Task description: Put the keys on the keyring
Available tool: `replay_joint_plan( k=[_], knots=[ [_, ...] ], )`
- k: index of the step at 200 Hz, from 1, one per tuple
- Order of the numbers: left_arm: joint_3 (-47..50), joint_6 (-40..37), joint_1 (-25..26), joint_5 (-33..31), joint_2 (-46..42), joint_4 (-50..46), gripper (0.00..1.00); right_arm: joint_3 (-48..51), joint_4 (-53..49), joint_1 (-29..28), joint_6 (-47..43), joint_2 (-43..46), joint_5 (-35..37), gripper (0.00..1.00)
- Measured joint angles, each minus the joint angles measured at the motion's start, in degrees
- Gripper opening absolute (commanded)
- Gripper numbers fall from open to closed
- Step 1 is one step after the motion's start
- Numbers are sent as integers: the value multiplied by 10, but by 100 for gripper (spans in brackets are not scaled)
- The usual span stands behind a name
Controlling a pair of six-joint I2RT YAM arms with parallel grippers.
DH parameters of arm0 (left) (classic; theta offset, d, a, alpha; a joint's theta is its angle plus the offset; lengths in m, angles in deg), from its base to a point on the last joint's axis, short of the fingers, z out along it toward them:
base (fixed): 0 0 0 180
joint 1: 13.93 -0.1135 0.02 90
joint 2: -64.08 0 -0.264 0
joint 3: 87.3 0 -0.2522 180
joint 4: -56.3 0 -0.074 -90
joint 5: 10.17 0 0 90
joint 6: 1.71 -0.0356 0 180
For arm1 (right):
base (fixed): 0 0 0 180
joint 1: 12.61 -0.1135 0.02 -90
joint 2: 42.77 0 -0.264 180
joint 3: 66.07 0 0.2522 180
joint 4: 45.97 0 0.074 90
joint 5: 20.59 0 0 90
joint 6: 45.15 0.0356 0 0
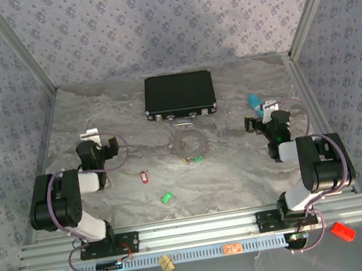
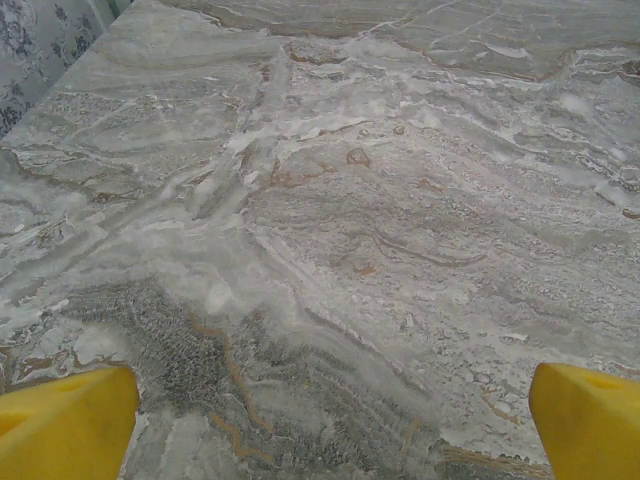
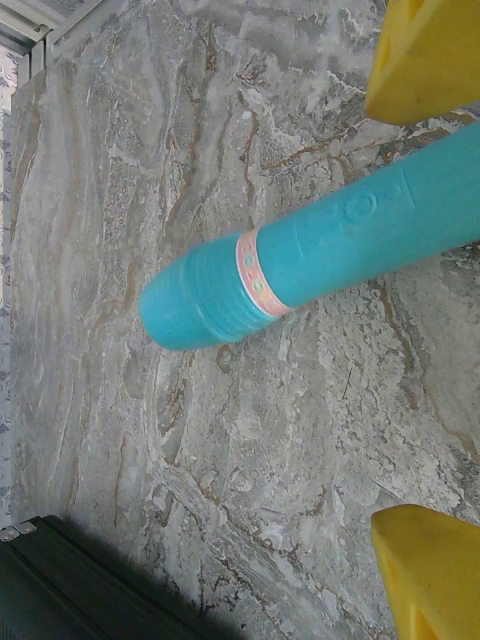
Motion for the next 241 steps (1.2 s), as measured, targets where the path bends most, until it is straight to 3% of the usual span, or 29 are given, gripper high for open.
replay_joint_plan(
  k=[187,241],
  knots=[
    [0,0,0,0,0,0,100,0,-1,0,0,0,0,99],
    [-7,0,0,9,-76,-76,100,-38,-145,-26,7,101,36,99]
  ],
)
